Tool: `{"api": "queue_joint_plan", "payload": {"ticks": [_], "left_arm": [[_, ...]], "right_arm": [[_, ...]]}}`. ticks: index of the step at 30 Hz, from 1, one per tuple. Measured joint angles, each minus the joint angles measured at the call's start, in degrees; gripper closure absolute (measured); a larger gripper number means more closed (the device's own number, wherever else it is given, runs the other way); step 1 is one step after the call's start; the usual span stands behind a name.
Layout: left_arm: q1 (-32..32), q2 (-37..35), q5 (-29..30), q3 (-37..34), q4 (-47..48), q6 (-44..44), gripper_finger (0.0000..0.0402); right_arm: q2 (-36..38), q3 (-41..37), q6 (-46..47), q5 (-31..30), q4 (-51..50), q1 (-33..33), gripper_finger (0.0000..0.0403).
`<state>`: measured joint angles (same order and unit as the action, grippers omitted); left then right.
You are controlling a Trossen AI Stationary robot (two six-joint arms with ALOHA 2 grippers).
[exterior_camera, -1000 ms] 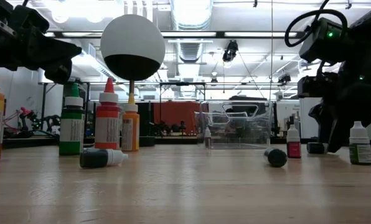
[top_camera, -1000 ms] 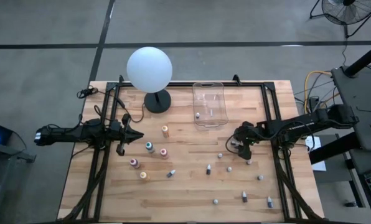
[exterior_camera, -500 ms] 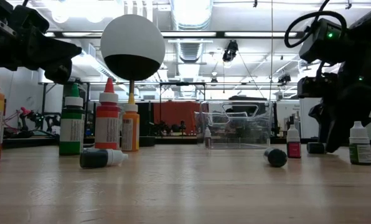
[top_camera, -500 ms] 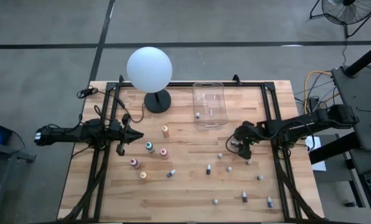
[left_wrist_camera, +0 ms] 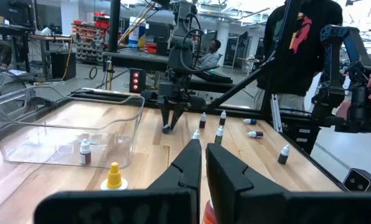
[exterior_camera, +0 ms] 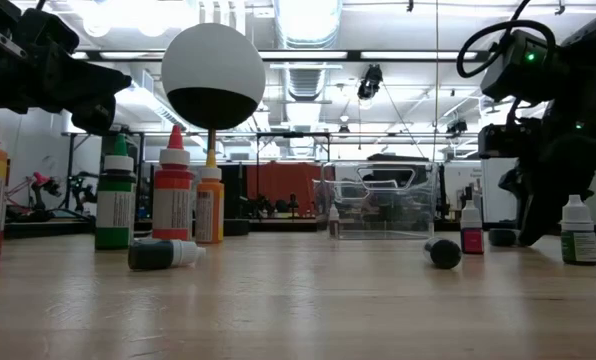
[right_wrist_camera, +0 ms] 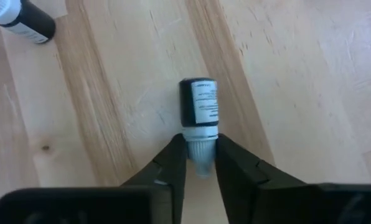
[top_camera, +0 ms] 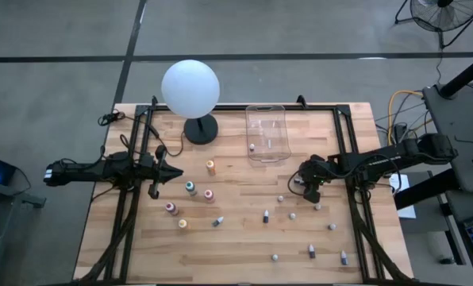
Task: Pick & Place food coloring
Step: Put the small black food coloring bottle into the transparent bin
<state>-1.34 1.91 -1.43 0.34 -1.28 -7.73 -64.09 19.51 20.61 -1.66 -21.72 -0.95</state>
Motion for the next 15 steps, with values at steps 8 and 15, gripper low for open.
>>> {"api": "queue_joint_plan", "payload": {"ticks": [8,15], "left_arm": [[0.0,0.0,0.0,0.0,0.0,0.0,0.0401],[0.0,0.0,0.0,0.0,0.0,0.0,0.0401]], "right_arm": [[1.6,-0.1,0.2,0.9,-0.3,0.0,0.0348],[2.7,1.4,2.6,3.5,-2.6,-0.1,0.0349]]}}
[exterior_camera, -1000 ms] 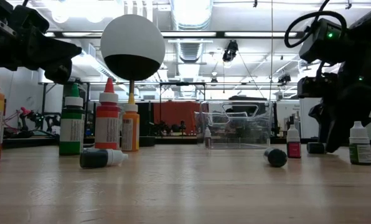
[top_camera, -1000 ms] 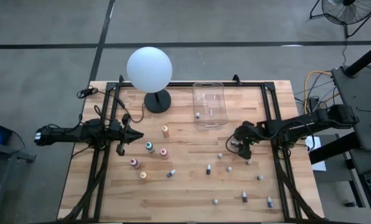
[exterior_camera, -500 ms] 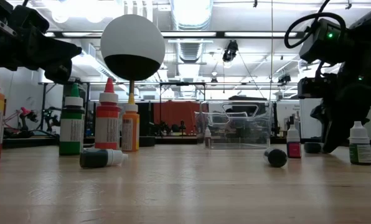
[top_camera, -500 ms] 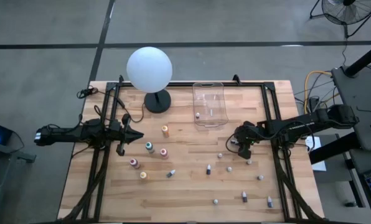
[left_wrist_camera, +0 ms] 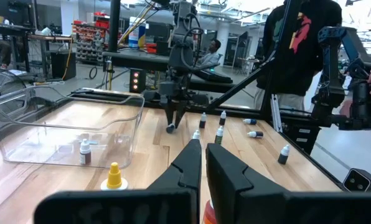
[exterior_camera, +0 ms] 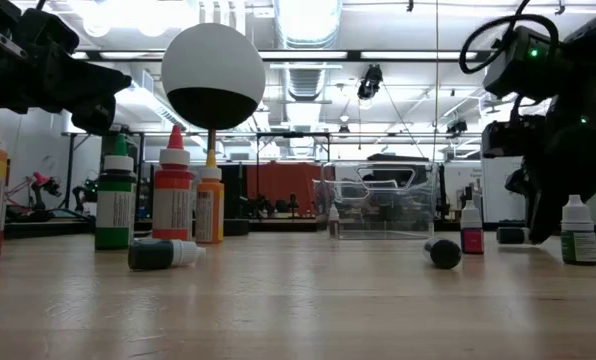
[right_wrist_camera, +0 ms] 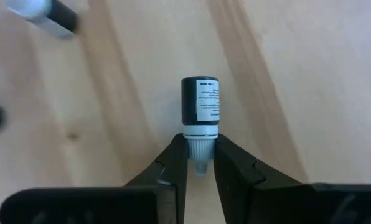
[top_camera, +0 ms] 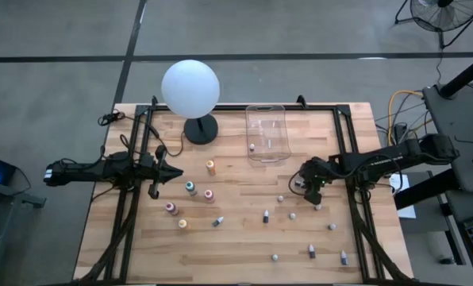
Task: Pick & Place food coloring
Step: Put the small black food coloring bottle into the transparent bin
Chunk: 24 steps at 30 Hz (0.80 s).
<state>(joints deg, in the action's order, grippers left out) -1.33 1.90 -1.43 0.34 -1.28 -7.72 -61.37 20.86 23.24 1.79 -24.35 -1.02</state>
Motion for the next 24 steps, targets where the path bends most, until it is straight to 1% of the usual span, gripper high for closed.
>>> {"api": "queue_joint_plan", "payload": {"ticks": [3,7,10,14,19,24], "left_arm": [[0.0,0.0,0.0,0.0,0.0,0.0,0.0401],[0.0,0.0,0.0,0.0,0.0,0.0,0.0401],[0.0,0.0,0.0,0.0,0.0,0.0,0.0401],[0.0,0.0,0.0,0.0,0.0,0.0,0.0401],[0.0,0.0,0.0,0.0,0.0,0.0,0.0401],[0.0,0.0,0.0,0.0,0.0,0.0,0.0401]], "right_arm": [[0.6,2.7,0.5,1.6,-2.1,0.0,0.035],[1.8,7.5,0.5,2.0,-7.5,0.0,0.035],[2.3,12.3,0.4,3.2,-14.1,0.0,0.0351],[1.9,21.4,0.2,3.9,-24.0,0.0,0.0351],[-0.7,32.9,-1.0,3.8,-33.4,0.9,0.0351],[-6.6,43.3,-0.7,4.4,-43.8,4.3,0.0351]]}}
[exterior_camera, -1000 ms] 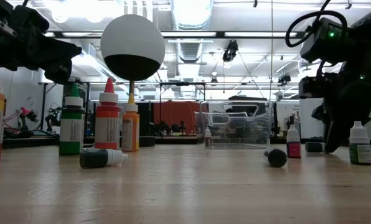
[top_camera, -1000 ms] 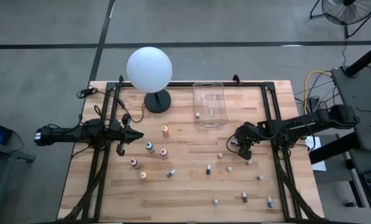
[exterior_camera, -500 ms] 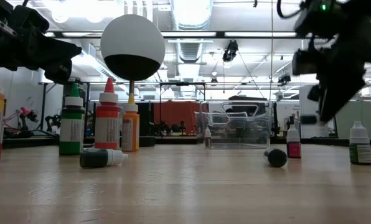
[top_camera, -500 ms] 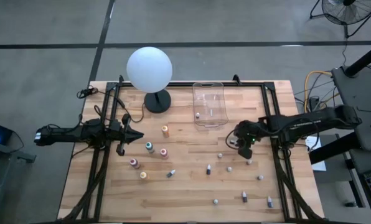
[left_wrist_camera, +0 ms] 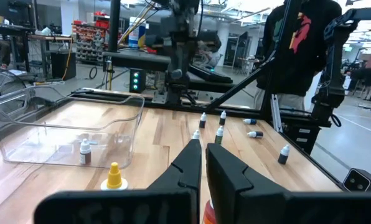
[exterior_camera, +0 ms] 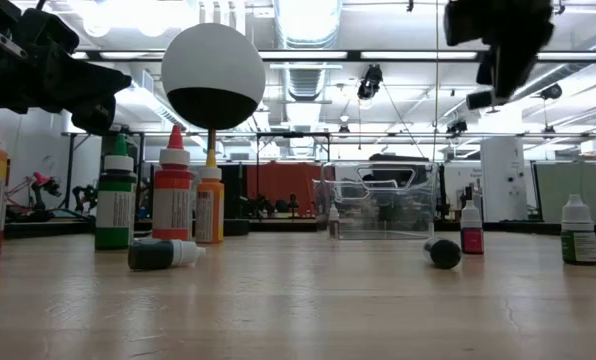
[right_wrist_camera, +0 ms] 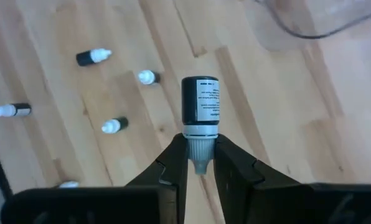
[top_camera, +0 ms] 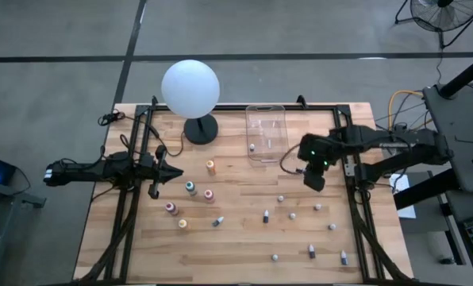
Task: Pick & Place food coloring
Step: Put the small black food coloring bottle into the transparent bin
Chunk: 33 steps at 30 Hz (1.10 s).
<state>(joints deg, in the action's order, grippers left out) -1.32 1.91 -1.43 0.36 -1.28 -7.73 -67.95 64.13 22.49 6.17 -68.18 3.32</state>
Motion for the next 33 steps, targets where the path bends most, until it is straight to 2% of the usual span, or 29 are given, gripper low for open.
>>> {"api": "queue_joint_plan", "payload": {"ticks": [5,12,16,25,31,33], "left_arm": [[0.0,0.0,0.0,0.0,0.0,0.0,0.0401],[0.0,0.0,0.0,0.0,0.0,0.0,0.0401],[0.0,0.0,0.0,0.0,0.0,0.0,0.0401],[0.0,0.0,0.0,0.0,0.0,0.0,0.0401],[0.0,0.0,0.0,0.0,0.0,0.0,0.0401],[0.0,0.0,0.0,0.0,0.0,0.0,0.0401]], "right_arm": [[-6.1,9.2,1.0,7.9,-3.1,5.8,0.0351],[-13.3,17.1,10.4,20.8,-3.7,14.0,0.0352],[-15.6,18.4,15.6,25.7,-3.4,18.0,0.0352],[-18.9,18.7,17.3,31.4,-3.2,24.2,0.0352],[-23.7,18.7,14.8,39.7,-3.0,28.8,0.0352],[-25.8,18.7,14.2,44.3,-3.0,30.0,0.0352]]}}
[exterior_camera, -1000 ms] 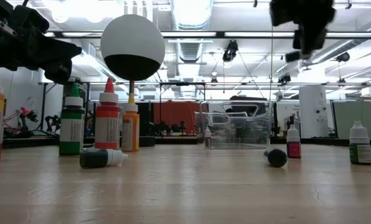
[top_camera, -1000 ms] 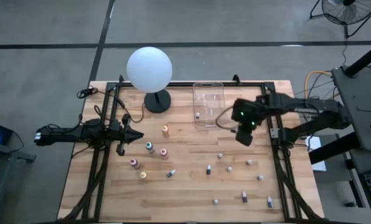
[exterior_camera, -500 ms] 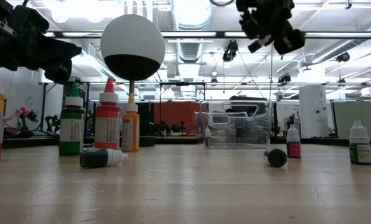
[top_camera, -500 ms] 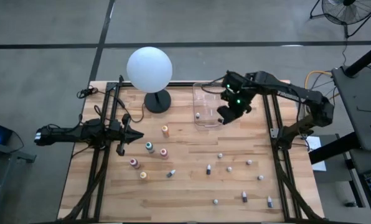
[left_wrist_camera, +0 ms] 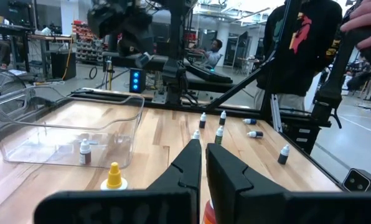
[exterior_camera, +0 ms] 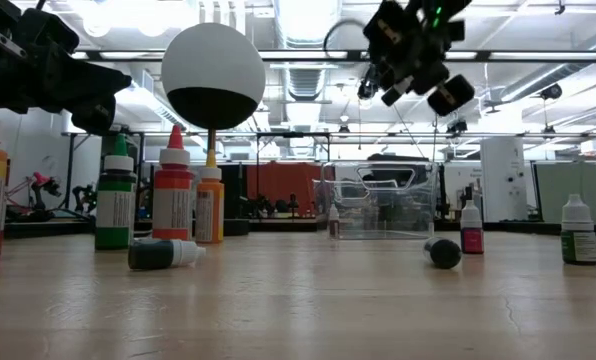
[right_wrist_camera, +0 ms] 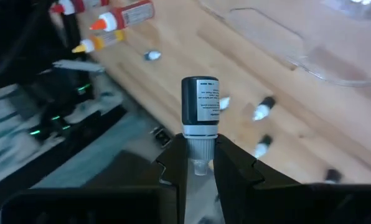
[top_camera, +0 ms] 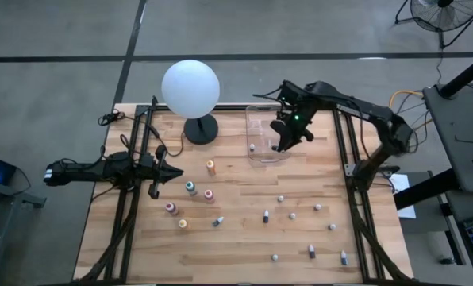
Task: Pick & Place food coloring
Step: Put the small black food coloring bottle into the transparent bin
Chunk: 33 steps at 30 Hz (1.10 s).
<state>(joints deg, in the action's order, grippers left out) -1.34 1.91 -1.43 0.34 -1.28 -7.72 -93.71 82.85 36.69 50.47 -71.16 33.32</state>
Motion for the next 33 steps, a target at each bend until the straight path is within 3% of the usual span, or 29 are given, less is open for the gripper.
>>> {"api": "queue_joint_plan", "payload": {"ticks": [4,12,21,33], "left_arm": [[0.0,0.0,0.0,0.0,0.0,0.0,0.0401],[0.0,0.0,0.0,0.0,0.0,0.0,0.0401],[0.0,0.0,0.0,0.0,0.0,0.0,0.0401],[0.0,0.0,0.0,0.0,0.0,0.0,0.0401]], "right_arm": [[-1.7,0.0,-0.8,10.4,2.2,2.1,0.0352],[-4.7,0.1,0.7,18.6,4.2,7.5,0.0352],[-10.2,2.2,8.6,18.1,4.1,9.0,0.0352],[-18.1,7.1,22.2,8.9,4.7,9.5,0.0352]]}}
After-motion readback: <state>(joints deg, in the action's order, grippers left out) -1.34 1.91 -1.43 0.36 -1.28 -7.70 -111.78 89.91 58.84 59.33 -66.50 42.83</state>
